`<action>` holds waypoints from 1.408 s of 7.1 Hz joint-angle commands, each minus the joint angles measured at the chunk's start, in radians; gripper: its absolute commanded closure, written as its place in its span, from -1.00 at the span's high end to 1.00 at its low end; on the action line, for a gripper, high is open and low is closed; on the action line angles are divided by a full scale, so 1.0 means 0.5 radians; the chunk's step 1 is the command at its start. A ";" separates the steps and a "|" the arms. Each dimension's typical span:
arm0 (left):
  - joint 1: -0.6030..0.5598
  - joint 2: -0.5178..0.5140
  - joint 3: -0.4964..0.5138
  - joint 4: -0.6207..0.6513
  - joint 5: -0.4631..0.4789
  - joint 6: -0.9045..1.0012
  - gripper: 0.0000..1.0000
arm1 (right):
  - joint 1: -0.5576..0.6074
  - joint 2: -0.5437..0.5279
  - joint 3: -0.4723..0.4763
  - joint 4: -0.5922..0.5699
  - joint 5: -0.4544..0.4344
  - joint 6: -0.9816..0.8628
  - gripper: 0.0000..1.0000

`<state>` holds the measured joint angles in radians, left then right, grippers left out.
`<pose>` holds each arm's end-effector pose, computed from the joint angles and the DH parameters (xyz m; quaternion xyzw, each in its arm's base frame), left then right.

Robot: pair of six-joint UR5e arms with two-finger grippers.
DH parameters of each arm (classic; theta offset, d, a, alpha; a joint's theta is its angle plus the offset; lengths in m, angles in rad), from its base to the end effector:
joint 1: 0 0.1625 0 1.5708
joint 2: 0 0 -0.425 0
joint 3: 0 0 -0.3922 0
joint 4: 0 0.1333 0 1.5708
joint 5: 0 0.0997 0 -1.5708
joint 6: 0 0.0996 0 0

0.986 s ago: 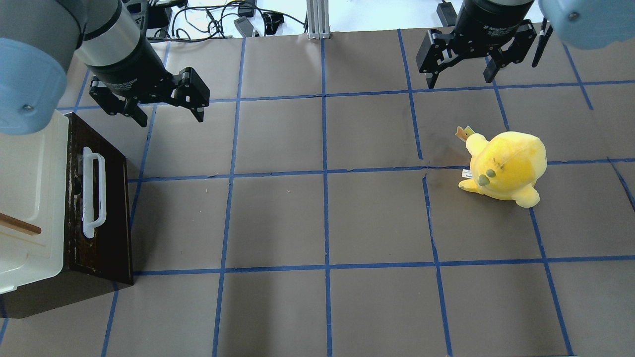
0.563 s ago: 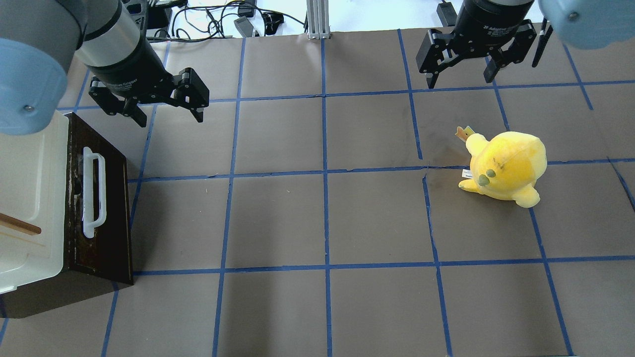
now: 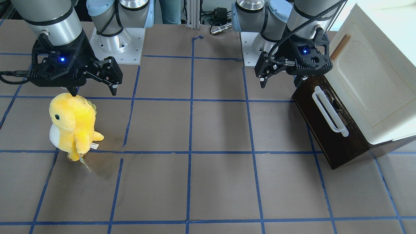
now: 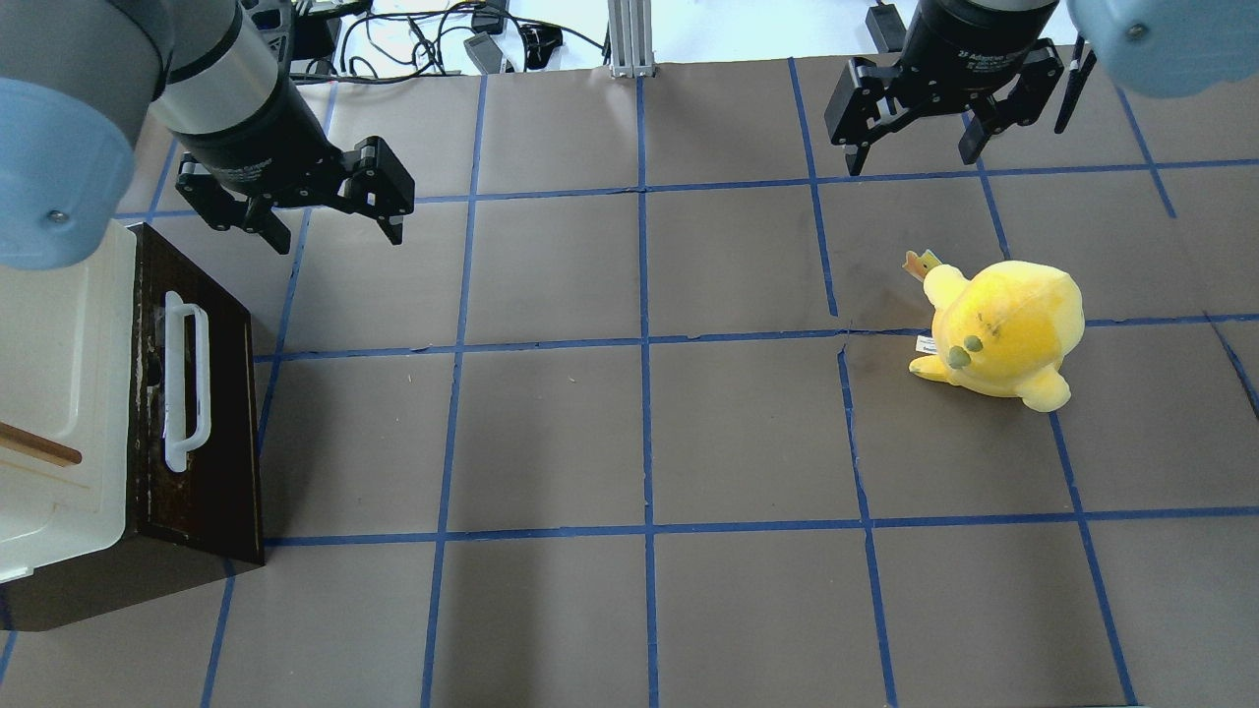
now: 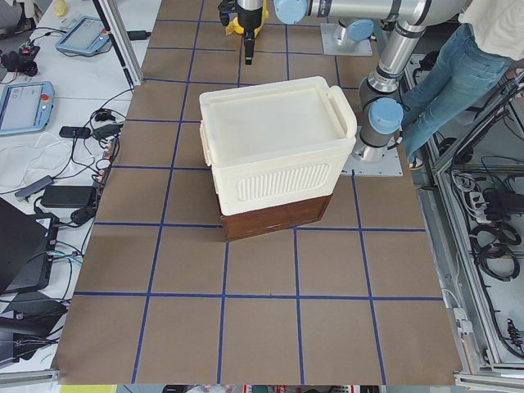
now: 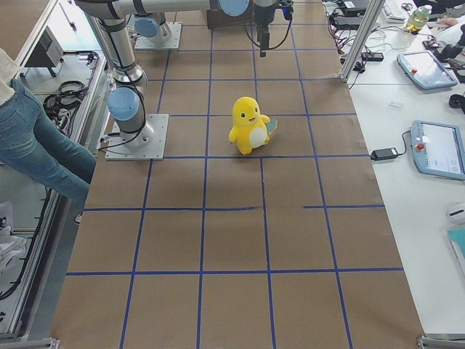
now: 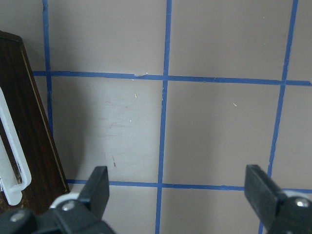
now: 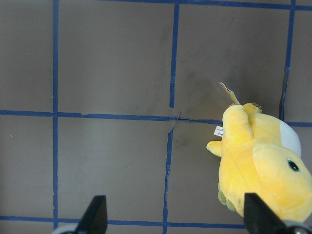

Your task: Pull drawer sideways

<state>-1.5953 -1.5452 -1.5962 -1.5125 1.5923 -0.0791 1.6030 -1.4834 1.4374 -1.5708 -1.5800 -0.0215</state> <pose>-0.1430 -0.4833 0.4939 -0.0276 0.9991 -0.0298 0.0092 0.1495 -0.5285 0.5090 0.0267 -0.9994 0.0230 0.0045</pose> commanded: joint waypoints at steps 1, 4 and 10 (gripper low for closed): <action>0.000 -0.002 -0.001 0.000 0.006 -0.001 1.00 | 0.000 0.000 0.000 0.000 0.000 -0.003 1.00; 0.000 -0.011 -0.001 -0.021 0.006 -0.020 1.00 | 0.000 0.000 0.000 0.000 0.000 0.000 1.00; -0.334 -0.339 -0.102 -0.070 0.872 -0.526 1.00 | 0.000 0.000 0.000 0.000 0.000 0.000 1.00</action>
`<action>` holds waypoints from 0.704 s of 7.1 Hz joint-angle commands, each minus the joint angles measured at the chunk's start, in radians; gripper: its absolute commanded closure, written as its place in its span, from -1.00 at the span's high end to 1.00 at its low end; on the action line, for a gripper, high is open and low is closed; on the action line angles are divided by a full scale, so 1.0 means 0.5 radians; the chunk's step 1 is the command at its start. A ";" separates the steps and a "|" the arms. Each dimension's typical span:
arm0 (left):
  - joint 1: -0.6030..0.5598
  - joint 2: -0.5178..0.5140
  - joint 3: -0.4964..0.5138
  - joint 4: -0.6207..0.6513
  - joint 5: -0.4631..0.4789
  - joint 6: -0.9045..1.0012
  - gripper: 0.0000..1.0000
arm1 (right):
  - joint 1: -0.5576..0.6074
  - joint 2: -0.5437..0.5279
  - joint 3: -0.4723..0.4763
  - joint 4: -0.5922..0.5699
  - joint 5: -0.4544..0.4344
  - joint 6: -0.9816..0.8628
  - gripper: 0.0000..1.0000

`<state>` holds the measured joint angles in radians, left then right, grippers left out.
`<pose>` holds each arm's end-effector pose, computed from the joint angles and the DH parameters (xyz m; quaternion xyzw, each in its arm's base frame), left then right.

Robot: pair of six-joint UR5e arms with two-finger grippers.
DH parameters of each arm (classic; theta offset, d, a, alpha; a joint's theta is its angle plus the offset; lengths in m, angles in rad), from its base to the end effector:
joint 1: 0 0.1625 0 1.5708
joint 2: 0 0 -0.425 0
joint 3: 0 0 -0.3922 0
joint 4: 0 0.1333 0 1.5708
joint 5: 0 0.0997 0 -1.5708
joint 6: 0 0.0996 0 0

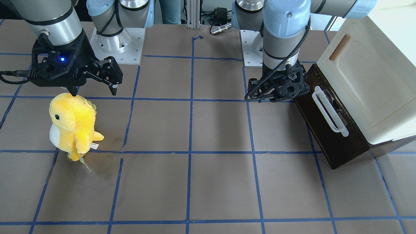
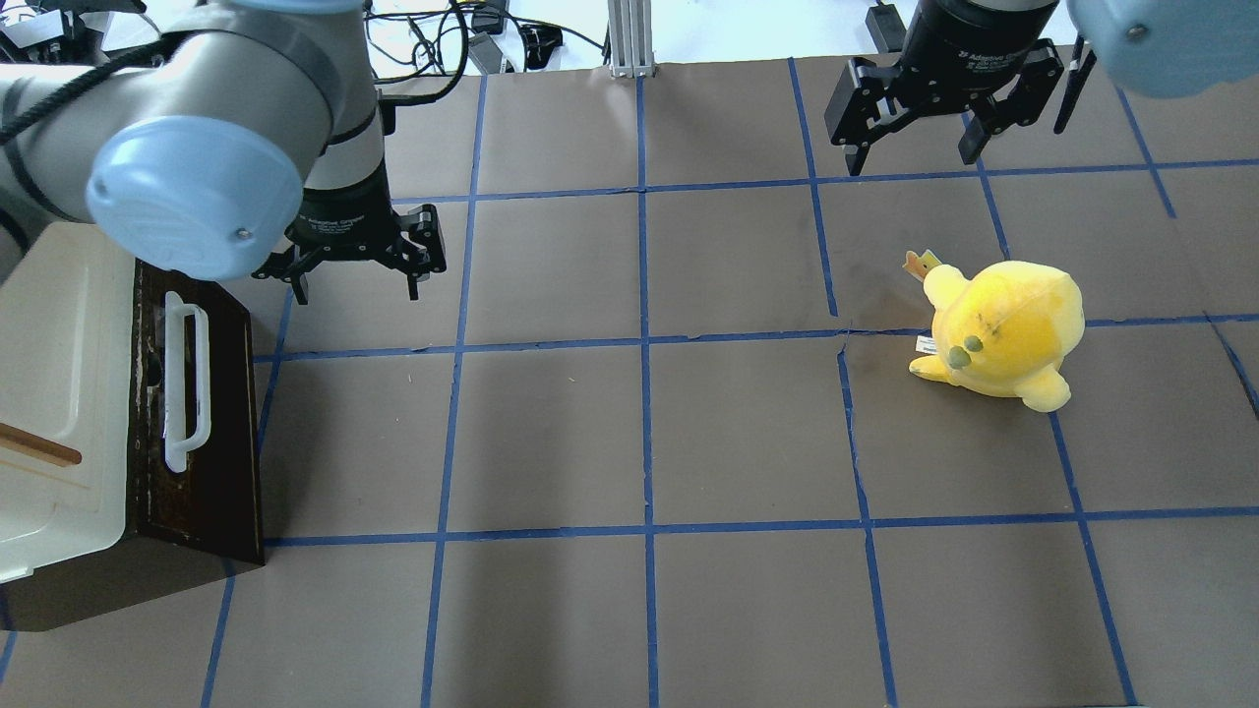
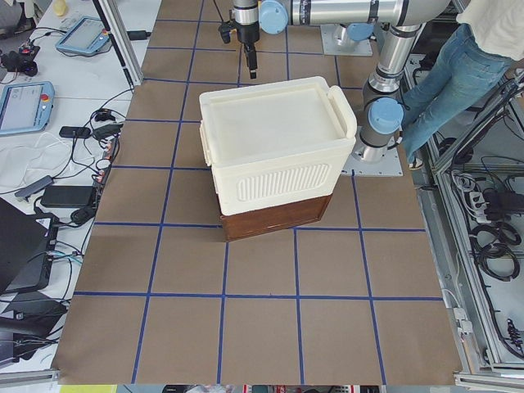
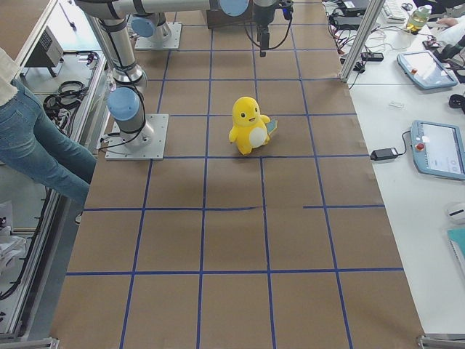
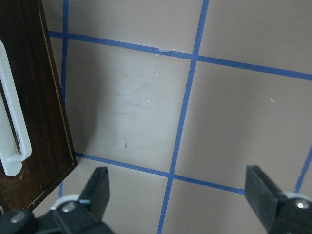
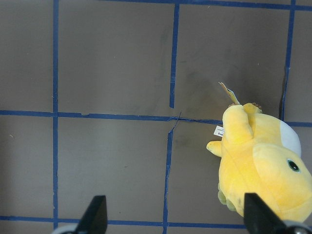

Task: Pull drawer sideways
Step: 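Move the left gripper down to the white bar handle of the drawer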

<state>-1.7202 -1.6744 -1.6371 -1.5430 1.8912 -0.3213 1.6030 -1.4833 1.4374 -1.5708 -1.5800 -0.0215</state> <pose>-0.1776 -0.4949 0.4112 -0.0732 0.9820 0.0311 0.1711 0.1495 -0.5286 0.5090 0.0267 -0.9994 0.0230 0.0045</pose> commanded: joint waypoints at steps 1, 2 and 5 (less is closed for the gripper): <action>-0.088 -0.148 -0.060 -0.031 0.361 -0.175 1.00 | 0.000 0.000 0.000 0.000 0.000 0.000 1.00; -0.091 -0.258 -0.137 -0.028 0.554 -0.301 1.00 | 0.000 0.000 0.000 0.000 0.000 0.000 1.00; -0.097 -0.522 -0.232 -0.043 1.039 -0.504 1.00 | 0.000 0.000 0.000 0.000 0.000 0.000 1.00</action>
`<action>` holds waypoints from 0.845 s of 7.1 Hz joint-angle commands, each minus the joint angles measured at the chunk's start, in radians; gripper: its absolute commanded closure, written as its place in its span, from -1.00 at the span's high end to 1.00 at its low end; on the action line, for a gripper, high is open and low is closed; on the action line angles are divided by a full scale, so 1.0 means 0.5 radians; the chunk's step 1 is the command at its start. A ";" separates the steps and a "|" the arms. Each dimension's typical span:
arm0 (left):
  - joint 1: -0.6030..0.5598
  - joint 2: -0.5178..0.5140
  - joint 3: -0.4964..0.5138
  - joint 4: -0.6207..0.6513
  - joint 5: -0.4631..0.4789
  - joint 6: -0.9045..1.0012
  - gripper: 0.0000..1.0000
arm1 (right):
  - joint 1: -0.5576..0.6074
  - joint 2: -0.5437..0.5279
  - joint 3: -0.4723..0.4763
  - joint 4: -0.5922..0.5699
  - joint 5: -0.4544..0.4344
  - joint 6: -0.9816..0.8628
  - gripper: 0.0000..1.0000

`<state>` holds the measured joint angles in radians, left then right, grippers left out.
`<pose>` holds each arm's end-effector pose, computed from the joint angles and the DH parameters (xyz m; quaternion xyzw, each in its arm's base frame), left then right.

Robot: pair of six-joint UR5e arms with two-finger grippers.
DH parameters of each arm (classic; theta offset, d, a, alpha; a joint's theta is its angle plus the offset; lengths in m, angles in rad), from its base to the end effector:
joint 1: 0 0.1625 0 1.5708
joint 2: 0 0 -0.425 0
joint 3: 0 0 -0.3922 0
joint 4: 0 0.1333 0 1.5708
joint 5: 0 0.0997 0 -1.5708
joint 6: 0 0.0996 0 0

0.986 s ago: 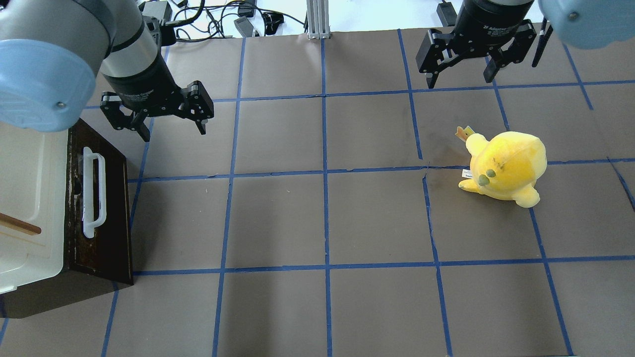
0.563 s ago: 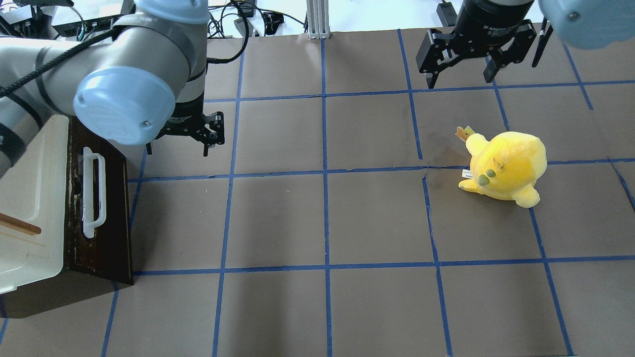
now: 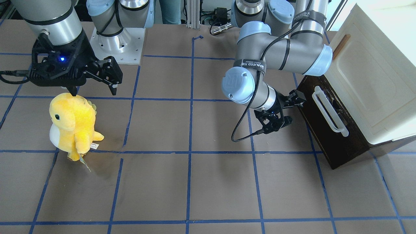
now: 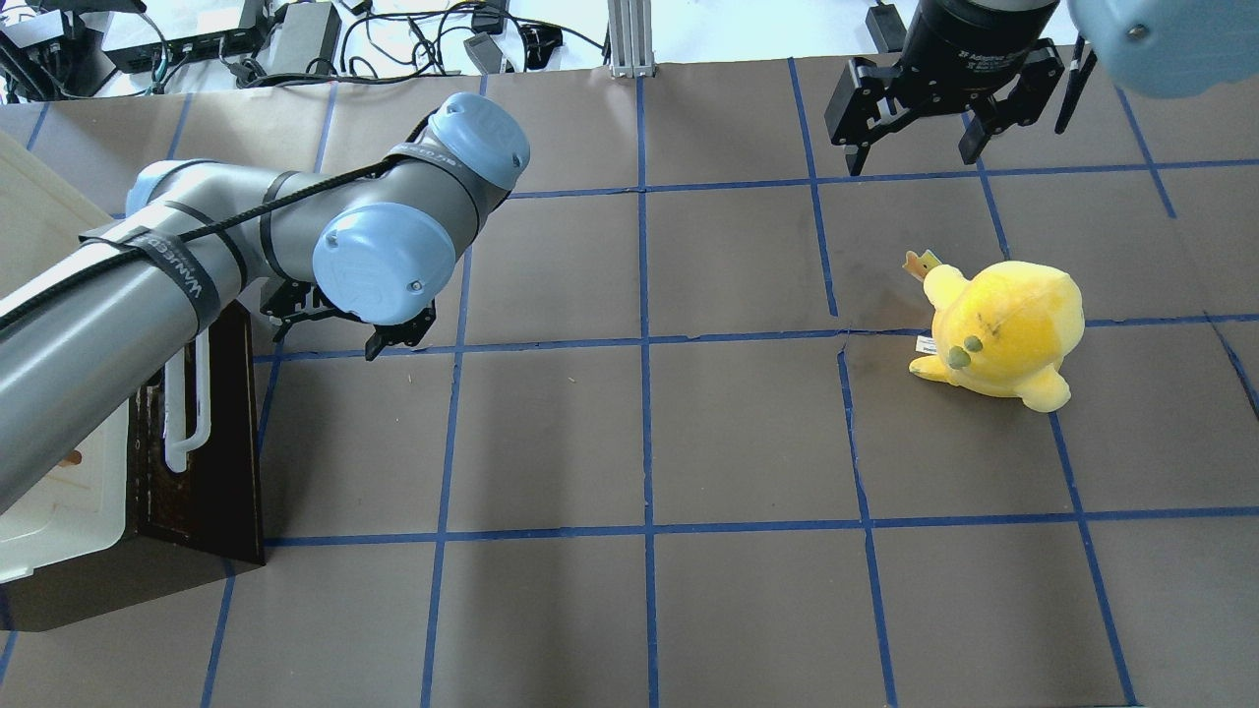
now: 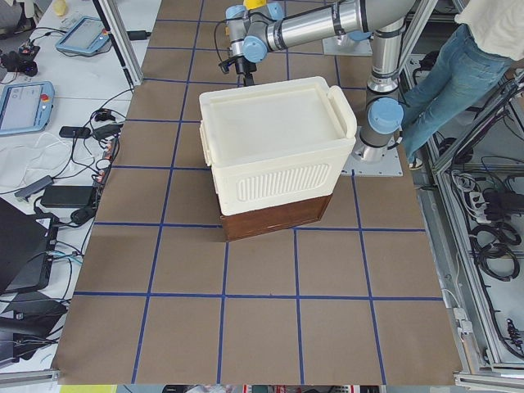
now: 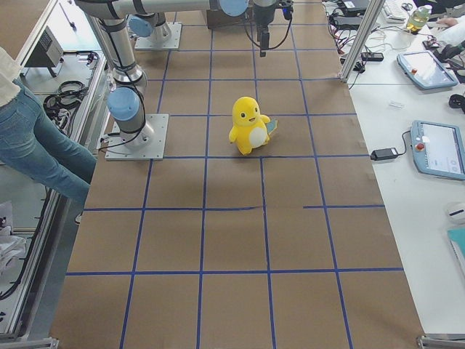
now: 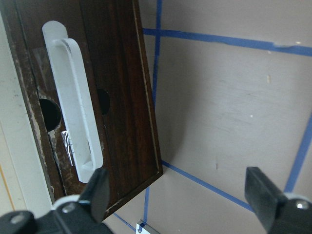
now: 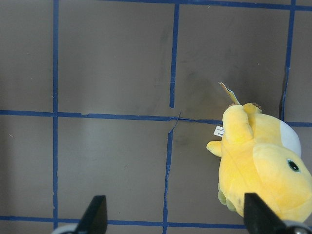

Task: Pull drawer sideways
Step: 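Move the left gripper down to the white bar handle of the drawer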

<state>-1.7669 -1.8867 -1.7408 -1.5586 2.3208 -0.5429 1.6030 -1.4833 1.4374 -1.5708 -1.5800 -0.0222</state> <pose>-0.1683 -0.5113 0.2730 -0.0714 0.9058 0.0750 0.4109 0.1495 -0.5286 0.5090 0.0271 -0.9994 0.0230 0.0045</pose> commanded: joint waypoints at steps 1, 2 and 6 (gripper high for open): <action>-0.010 -0.156 -0.028 -0.152 0.303 -0.168 1.00 | 0.000 0.000 0.000 0.000 0.000 0.001 1.00; -0.010 -0.196 -0.031 -0.299 0.477 -0.221 1.00 | 0.000 0.000 0.000 0.000 0.000 0.001 1.00; -0.010 -0.245 -0.062 -0.487 0.742 -0.322 1.00 | 0.000 0.000 0.000 0.000 0.000 0.001 1.00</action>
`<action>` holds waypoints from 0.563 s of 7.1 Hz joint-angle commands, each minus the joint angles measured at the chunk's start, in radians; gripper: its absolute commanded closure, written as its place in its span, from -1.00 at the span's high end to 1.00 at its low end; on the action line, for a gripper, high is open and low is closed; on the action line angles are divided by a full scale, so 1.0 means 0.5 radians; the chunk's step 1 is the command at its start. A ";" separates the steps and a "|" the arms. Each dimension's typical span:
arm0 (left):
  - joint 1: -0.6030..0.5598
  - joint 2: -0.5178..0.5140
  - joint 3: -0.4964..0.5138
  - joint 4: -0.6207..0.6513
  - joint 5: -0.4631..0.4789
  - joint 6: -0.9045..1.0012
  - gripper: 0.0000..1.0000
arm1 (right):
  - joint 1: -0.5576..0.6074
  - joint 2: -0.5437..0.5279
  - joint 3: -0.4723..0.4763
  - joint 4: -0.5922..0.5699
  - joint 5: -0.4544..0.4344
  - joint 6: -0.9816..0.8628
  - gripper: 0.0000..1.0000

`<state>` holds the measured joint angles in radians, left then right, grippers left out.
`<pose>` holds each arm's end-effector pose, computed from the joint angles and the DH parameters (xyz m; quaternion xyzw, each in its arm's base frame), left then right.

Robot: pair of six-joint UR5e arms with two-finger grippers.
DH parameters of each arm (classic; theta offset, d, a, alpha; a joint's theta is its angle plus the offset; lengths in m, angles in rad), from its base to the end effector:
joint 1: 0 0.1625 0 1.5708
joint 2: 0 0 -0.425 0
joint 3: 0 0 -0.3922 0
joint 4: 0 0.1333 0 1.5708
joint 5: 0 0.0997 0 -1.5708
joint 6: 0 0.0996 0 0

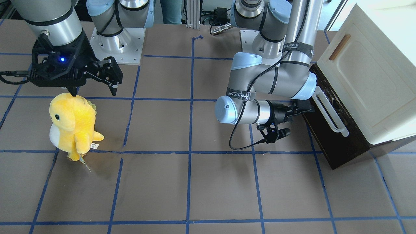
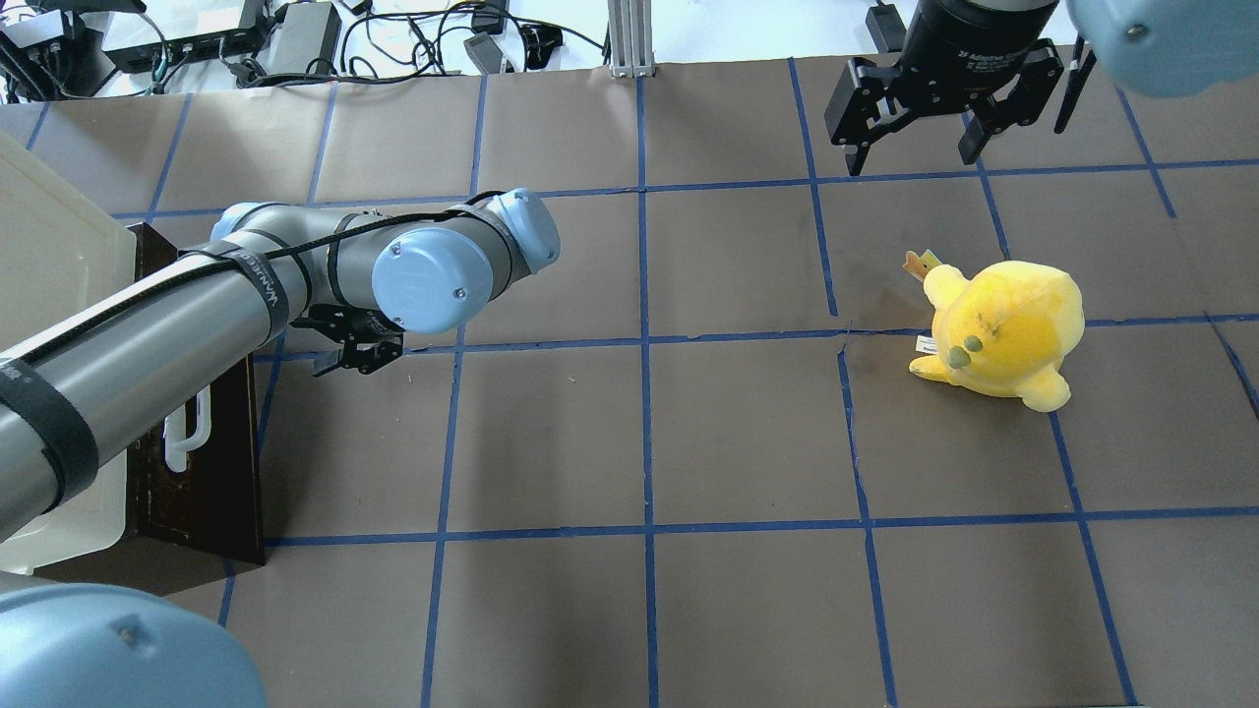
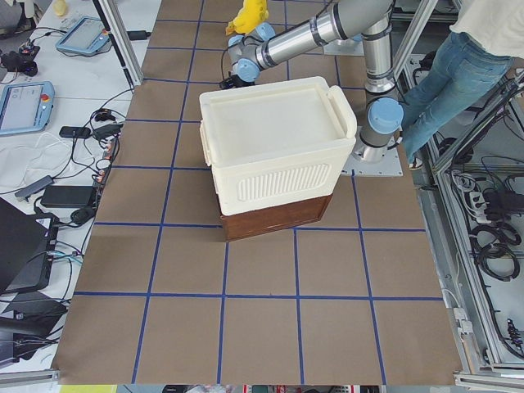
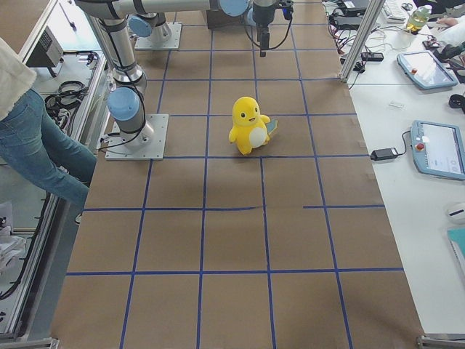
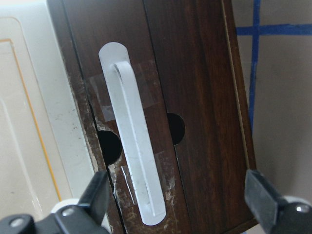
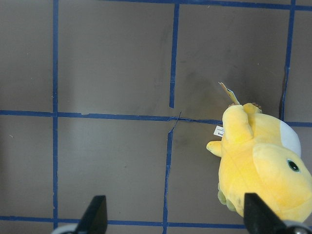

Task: Pull drawer sideways
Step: 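Move the left gripper down to the white bar handle of the drawer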

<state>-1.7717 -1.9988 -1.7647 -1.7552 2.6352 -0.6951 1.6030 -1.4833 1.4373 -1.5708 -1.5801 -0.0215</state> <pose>-0.1509 -0.5094 0.2153 -0.0008 0.8172 0.1025 0.5671 0.1495 -0.5286 0.5090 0.0267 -0.9994 0.0230 0.0045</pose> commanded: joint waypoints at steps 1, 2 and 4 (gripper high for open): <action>0.012 -0.025 -0.029 -0.113 0.165 -0.051 1.00 | 0.000 0.000 0.000 0.000 0.000 0.000 1.00; 0.033 -0.031 -0.029 -0.113 0.166 -0.067 1.00 | 0.000 0.000 0.000 0.000 0.000 0.000 1.00; 0.092 -0.061 -0.033 -0.116 0.145 -0.137 1.00 | 0.000 0.000 0.000 0.000 -0.003 0.000 1.00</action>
<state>-1.7453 -2.0212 -1.7793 -1.8116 2.7092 -0.7469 1.6030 -1.4834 1.4374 -1.5708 -1.5803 -0.0215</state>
